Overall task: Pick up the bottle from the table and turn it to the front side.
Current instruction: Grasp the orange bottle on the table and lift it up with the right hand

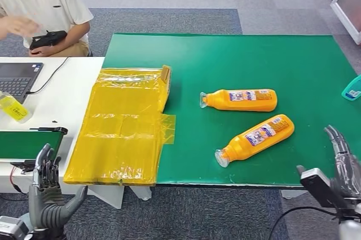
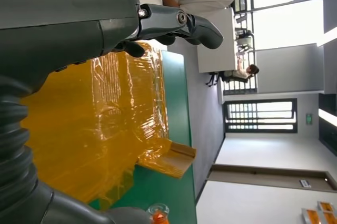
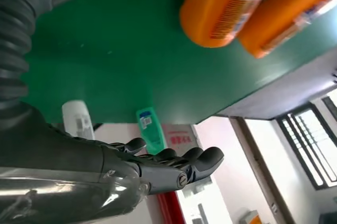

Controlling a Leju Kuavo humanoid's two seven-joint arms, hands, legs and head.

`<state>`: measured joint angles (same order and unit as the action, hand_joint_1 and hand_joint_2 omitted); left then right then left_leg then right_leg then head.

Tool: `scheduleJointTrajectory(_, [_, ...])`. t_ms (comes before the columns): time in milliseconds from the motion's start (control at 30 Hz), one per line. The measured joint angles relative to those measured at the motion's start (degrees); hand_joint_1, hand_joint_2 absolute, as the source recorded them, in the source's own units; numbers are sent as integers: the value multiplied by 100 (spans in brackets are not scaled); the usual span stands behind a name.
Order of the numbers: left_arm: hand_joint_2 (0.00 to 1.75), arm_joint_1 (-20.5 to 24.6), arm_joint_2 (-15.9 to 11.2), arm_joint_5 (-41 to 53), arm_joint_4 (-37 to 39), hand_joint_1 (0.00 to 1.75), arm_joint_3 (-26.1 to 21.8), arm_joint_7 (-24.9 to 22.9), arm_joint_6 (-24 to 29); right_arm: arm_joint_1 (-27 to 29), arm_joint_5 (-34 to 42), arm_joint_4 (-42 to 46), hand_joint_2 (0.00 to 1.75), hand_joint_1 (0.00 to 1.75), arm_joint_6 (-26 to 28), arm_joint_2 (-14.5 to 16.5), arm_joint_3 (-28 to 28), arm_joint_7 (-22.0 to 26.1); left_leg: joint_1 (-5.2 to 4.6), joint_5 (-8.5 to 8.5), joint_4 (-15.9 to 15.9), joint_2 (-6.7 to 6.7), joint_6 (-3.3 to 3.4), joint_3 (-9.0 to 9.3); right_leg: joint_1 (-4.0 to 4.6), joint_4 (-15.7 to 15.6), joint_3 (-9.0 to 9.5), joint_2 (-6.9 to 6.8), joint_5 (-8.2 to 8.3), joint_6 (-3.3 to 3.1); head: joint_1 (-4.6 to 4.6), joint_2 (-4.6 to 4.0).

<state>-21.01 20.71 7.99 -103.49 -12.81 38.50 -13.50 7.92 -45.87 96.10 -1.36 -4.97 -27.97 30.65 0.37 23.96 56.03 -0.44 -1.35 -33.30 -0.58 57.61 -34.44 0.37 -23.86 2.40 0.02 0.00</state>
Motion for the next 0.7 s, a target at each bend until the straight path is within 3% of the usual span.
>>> scheduleJointTrajectory(100, [175, -10, -2, -29, 2, 0, -35, 30, -58, 30, -674, -8, 175, 0, 154, -401, 304, -367, -1, 0, 0, 0, 0, -1, -2, 0, 0, 0, 2, 2, 0, 0])
scheduleJointTrajectory(367, [175, -53, -8, -102, 7, 0, -107, 92, -70, -258, -1566, -234, 175, 0, 564, -1309, 1258, -1155, -2, -5, 0, 1, 5, 0, -4, 0, 1, 0, 6, 7, -1, 0])
scheduleJointTrajectory(567, [175, -93, -8, -104, 9, 0, -152, 109, -105, -628, -1933, -500, 175, 0, 564, -1763, 1869, -1336, -2, -6, 0, 1, 6, -2, -4, 1, 1, 1, 7, 7, 0, 0])
scheduleJointTrajectory(700, [175, -84, -8, -89, 37, 0, -162, 122, -185, -1245, -2160, -945, 175, 0, 356, -2023, 2519, -1425, -3, -12, 0, 5, 9, 0, -4, 1, -1, 4, 15, 10, -1, 0])
